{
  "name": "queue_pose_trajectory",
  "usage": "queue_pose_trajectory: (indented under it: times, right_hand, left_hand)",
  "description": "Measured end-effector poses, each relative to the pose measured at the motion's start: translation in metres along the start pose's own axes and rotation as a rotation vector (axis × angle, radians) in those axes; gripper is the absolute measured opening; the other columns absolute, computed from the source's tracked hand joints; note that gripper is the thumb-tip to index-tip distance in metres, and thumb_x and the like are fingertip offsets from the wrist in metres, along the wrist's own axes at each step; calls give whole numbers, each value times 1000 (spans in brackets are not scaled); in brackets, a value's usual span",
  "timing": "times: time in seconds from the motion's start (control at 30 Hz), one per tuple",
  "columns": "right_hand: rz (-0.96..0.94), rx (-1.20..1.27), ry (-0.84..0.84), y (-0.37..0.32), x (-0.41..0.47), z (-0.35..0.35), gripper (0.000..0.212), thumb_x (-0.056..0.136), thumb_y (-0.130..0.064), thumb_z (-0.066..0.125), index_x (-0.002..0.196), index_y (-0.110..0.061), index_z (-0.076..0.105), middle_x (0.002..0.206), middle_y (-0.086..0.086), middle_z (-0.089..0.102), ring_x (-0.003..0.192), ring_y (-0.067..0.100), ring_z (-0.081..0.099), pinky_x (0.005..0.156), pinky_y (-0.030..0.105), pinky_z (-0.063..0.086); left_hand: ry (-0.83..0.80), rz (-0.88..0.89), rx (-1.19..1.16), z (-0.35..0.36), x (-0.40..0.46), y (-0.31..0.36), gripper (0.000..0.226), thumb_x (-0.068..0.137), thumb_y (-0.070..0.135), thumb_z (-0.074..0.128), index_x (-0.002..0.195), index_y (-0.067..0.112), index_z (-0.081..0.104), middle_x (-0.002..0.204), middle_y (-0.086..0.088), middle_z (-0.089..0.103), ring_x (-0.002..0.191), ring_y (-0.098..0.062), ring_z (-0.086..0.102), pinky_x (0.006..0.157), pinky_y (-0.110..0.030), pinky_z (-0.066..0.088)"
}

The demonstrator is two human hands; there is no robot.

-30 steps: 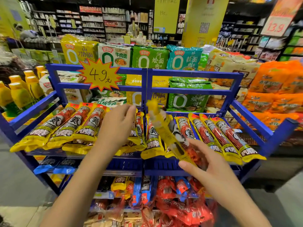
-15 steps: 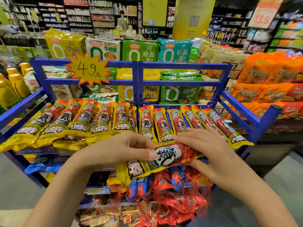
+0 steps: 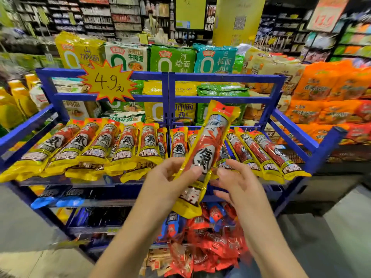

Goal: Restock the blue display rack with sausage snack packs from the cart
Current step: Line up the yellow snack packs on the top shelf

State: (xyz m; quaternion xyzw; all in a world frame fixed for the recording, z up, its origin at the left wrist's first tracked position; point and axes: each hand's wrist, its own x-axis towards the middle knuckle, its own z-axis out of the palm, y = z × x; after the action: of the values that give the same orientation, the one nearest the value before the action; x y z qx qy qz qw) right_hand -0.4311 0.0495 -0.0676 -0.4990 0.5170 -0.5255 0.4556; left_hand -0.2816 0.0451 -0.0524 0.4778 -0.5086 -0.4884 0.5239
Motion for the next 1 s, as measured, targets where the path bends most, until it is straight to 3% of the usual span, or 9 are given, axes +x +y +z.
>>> queue_pose_trajectory:
  times: [0.17, 0.23, 0.3, 0.37, 0.47, 0.57, 0.73, 0.87, 1.0]
  right_hand:
    - [83, -25, 60, -4, 20, 14, 57, 83, -40, 65, 133, -24, 45, 126, 3, 59, 115, 15, 57, 89, 24, 47]
    - [110, 22, 24, -4, 30, 15, 53, 84, -34, 66, 132, -20, 48, 120, 4, 64, 107, 13, 63, 89, 30, 51]
    - [108, 59, -14, -8, 44, 16, 36, 88, -27, 63, 122, -17, 54, 101, -3, 70, 85, 1, 68, 72, 21, 54]
    - [93, 21, -50, -14, 63, 18, 19, 90, -24, 61, 108, -20, 58, 88, -8, 68, 63, -6, 64, 52, 11, 47]
    - [60, -120, -115, -21, 97, 28, 27, 89, -30, 62, 111, -14, 60, 84, -5, 63, 52, 0, 52, 38, 10, 34]
    - [69, -263, -171, -23, 125, 49, 17, 88, -28, 62, 85, -11, 61, 47, -8, 41, 40, 9, 35, 42, 22, 26]
    - [81, -547, -142, -12, 154, 87, 39, 87, -32, 63, 62, -14, 39, 56, 2, 35, 50, 19, 32, 47, 29, 22]
    - [-3, -787, -109, -10, 156, 98, 28, 91, -38, 54, 83, -11, 50, 71, 2, 47, 74, 25, 46, 53, 31, 29]
    - [6, -896, -153, -6, 157, 103, 41, 92, -40, 50, 63, -13, 40, 60, 1, 42, 62, 24, 44, 46, 28, 25]
  left_hand:
    - [-13, 25, 17, 10, -10, -7, 23, 73, 27, 72, 96, 28, 68, 93, 17, 71, 86, 5, 65, 66, -5, 45]
    - [-41, 41, 65, 5, -9, -5, 26, 70, 37, 68, 96, 35, 66, 94, 22, 71, 90, 6, 64, 68, -4, 45]
    - [19, 56, 173, -7, -5, -3, 32, 71, 48, 62, 101, 38, 64, 98, 23, 68, 94, 9, 61, 71, -3, 43]
    - [179, 146, 413, -29, 0, -2, 34, 82, 47, 58, 113, 32, 61, 110, 20, 62, 101, 6, 57, 79, -5, 41]
    - [391, 352, 1074, -74, 16, -8, 43, 95, 43, 45, 125, 15, 56, 123, -1, 57, 117, -20, 51, 96, -34, 41]
    - [293, 197, 1440, -106, 34, -21, 65, 94, 55, 26, 133, 9, 51, 136, -12, 52, 127, -32, 46, 108, -51, 32]
    - [225, 124, 1561, -117, 39, -37, 83, 84, 61, -1, 142, 19, 39, 146, 0, 43, 134, -20, 41, 116, -48, 12]
    - [238, 109, 1542, -116, 40, -36, 83, 83, 61, -2, 142, 20, 39, 145, 1, 43, 133, -18, 42, 115, -47, 13]
    - [226, 108, 1530, -116, 40, -35, 75, 88, 58, 7, 136, 18, 48, 138, 0, 53, 125, -20, 51, 112, -49, 23]
